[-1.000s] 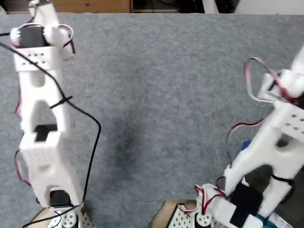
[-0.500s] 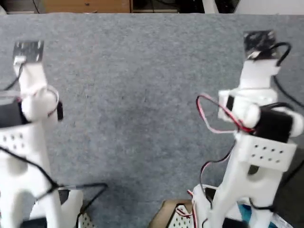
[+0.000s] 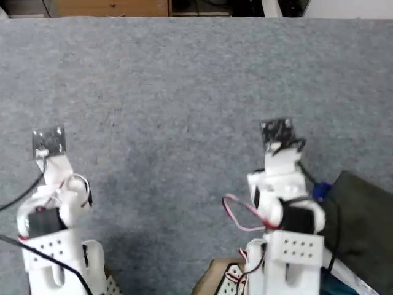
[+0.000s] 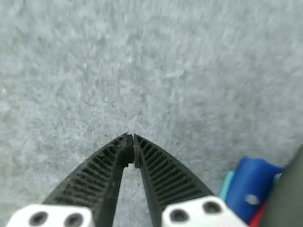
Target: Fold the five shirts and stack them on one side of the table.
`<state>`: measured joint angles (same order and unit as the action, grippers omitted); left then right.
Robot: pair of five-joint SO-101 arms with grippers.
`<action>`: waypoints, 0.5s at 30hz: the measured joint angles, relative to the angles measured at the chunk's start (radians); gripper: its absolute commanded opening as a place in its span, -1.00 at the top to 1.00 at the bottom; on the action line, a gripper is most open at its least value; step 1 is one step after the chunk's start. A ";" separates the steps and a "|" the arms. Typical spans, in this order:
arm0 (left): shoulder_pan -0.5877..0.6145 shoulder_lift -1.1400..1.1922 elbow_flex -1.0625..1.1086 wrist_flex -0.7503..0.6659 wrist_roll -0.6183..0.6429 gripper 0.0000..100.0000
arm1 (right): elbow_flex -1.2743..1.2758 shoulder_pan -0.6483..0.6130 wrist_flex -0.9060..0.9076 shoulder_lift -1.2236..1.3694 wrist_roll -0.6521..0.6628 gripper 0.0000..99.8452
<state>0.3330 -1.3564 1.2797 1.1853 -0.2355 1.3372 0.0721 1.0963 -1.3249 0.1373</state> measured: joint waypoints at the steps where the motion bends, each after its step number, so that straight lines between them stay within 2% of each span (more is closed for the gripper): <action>1: 0.000 -0.046 0.054 -0.014 0.000 0.96 | 0.057 0.000 -0.008 -0.041 0.005 0.99; 9: 0.000 -0.353 0.396 -0.035 0.000 0.96 | 0.299 -0.002 0.011 -0.385 0.006 0.99; 11: 0.000 -0.434 0.400 -0.012 0.000 0.96 | 0.342 -0.003 0.054 -0.459 0.008 0.99; 15: 0.000 -0.454 0.399 0.037 0.000 0.96 | 0.348 -0.003 0.157 -0.482 0.009 0.99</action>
<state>0.3330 -1.8105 1.6786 1.2221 -0.2355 1.6855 0.0690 1.2528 -1.8067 0.1465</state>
